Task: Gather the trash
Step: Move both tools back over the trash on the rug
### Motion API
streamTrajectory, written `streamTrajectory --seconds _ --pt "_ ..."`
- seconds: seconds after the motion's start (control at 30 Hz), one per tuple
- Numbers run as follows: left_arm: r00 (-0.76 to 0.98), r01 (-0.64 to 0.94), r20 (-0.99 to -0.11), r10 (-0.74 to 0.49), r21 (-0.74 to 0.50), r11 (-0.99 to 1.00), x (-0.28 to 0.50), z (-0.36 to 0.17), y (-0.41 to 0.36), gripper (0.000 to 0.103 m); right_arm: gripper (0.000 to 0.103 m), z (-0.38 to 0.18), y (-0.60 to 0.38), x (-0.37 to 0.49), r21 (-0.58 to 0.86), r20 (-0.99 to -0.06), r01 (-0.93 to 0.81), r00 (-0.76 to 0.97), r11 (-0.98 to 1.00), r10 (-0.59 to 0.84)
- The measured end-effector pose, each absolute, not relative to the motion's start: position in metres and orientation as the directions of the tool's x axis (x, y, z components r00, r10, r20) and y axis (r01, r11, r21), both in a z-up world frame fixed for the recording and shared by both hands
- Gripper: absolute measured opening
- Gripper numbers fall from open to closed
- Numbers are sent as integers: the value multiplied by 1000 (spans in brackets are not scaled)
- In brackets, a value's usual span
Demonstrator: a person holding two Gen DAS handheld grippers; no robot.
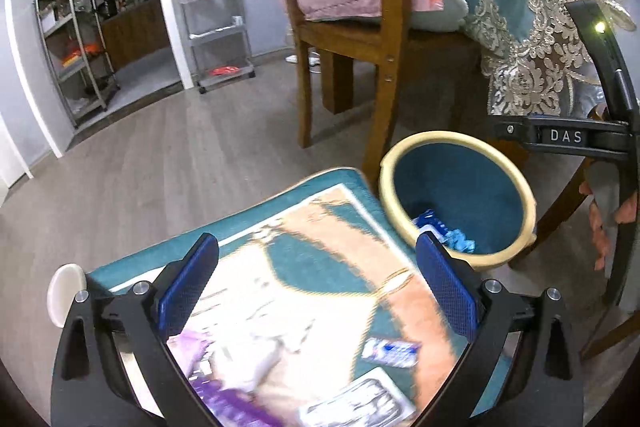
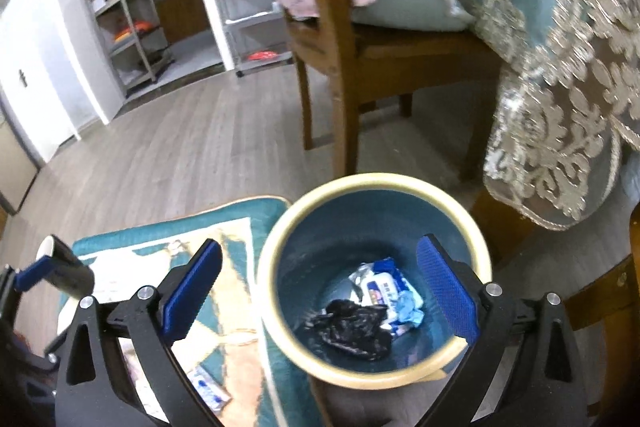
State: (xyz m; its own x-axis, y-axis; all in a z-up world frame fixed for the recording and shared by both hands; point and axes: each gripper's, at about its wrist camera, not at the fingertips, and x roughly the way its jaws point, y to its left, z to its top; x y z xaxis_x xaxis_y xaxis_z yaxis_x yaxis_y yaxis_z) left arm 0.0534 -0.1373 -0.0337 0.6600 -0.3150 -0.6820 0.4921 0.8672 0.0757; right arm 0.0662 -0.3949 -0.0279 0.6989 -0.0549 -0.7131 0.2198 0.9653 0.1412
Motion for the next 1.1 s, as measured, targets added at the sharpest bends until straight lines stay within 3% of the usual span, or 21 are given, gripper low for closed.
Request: streamTrajectory --seconds 0.77,1.1 --pt "726 298 -674 -136 131 945 48 -27 3 97 97 -25 -273 79 61 -730 9 682 998 39" --pt "691 209 -720 -66 111 972 59 -48 47 97 98 -43 -237 81 43 -765 -64 640 997 74"
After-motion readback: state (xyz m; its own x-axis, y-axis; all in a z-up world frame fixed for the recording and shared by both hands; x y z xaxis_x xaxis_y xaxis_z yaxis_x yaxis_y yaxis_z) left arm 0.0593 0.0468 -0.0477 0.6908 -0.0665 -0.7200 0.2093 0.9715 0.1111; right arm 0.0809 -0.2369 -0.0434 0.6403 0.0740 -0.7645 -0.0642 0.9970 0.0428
